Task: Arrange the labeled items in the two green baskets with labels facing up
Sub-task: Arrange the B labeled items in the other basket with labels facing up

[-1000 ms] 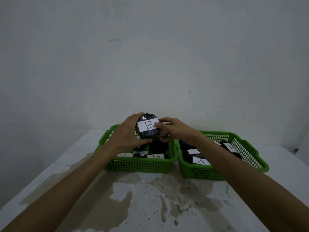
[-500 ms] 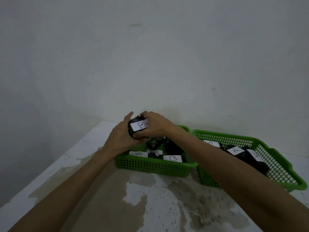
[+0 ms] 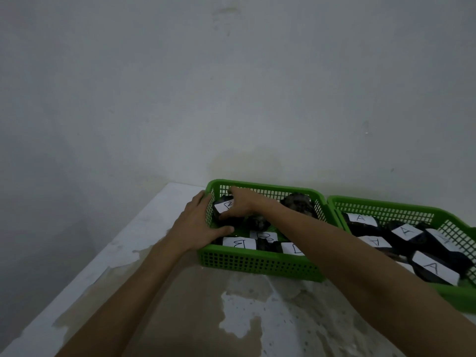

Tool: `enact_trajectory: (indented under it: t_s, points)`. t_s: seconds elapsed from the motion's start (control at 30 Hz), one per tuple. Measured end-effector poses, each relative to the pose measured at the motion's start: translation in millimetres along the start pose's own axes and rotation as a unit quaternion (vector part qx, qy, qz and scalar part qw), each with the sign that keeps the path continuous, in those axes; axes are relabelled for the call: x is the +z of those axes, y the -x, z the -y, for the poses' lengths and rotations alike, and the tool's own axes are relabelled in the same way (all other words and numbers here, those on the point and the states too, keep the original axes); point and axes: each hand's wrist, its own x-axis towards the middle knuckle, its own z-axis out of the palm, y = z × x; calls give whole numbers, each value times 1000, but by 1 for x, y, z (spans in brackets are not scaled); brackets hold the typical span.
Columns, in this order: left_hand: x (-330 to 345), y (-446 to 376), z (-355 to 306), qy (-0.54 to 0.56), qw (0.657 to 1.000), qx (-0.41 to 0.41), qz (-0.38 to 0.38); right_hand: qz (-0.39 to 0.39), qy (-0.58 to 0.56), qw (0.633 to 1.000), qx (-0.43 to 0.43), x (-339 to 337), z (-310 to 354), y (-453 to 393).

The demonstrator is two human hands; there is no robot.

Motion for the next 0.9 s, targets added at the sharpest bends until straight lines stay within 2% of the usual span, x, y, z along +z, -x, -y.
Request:
enact_trajectory:
  t_s: [0.13,0.37,0.43,0.5,0.6,0.7,0.77,0.9]
  points:
    - [-2,3,-2,-17,1000,10,-8,10,-18,1000,4,11,-6,-9]
    - [-4,5,-4,-6,1000,13,-11,-16,-23,1000,-13,0,-11,1]
    - [-3,4,-2,-11,1000,8,-8,-49,15,999,-10,-8,-19,7]
    - [-3,3,0,-15,1000,0,-2,-63,104,993,-2,-15,-29,15]
    - [-4,3,-1,-12,1000,-5,2,-44,230,972,0,-13,-40,32]
    - [-4,5,-3,-23,1000,2,-2,5,296,955,-5,2,-43,43]
    - [-6,5,-4,-48,999,3,7,21,324,946,-2,11,-42,45]
    - [-12,6,-12,-92,995,11,27,-21,284,958,-29,11,-39,51]
